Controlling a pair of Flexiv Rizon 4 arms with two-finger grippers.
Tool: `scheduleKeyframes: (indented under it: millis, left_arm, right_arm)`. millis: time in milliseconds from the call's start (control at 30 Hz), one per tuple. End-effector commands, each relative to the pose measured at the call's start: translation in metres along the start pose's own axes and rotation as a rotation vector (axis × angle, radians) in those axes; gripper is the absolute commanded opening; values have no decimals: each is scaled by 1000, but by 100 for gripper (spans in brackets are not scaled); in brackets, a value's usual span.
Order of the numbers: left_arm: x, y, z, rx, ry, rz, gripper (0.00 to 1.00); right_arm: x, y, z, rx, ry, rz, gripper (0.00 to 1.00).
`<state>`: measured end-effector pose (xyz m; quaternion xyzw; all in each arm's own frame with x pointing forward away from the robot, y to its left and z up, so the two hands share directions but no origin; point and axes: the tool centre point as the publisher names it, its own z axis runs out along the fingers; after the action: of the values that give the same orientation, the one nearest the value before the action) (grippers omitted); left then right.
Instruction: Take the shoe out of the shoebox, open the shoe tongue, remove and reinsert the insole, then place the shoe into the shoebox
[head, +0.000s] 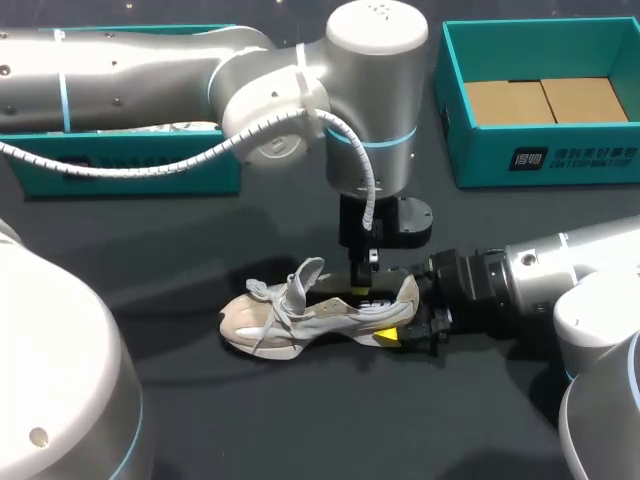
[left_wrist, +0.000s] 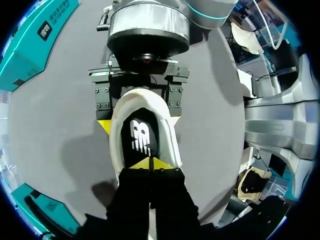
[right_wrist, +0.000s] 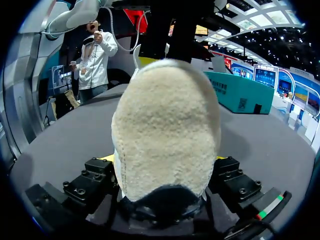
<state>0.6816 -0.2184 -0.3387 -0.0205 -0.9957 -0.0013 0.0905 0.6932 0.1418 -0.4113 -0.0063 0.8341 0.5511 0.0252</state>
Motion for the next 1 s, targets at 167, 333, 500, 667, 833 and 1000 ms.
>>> scheduleKeyframes:
  millis: [167,333,500,667,833,1000]
  left_arm:
    - [2,10,15,-14,17,29,0]
    - [9,21,19,-17,24,61,0]
    - [13,27,22,-11,47,81,0]
    - [16,36,26,-3,71,106,0]
    - [16,39,31,3,83,119,29]
    - [17,36,41,11,60,117,40]
  right_arm:
    - [1,1,0,5,-1,0,0]
    - [1,1,0,5,-1,0,0]
    - [1,1,0,5,-1,0,0]
    - [1,1,0,5,-1,0,0]
    - [1,1,0,5,-1,0,0]
    - [1,1,0,5,-1,0,0]
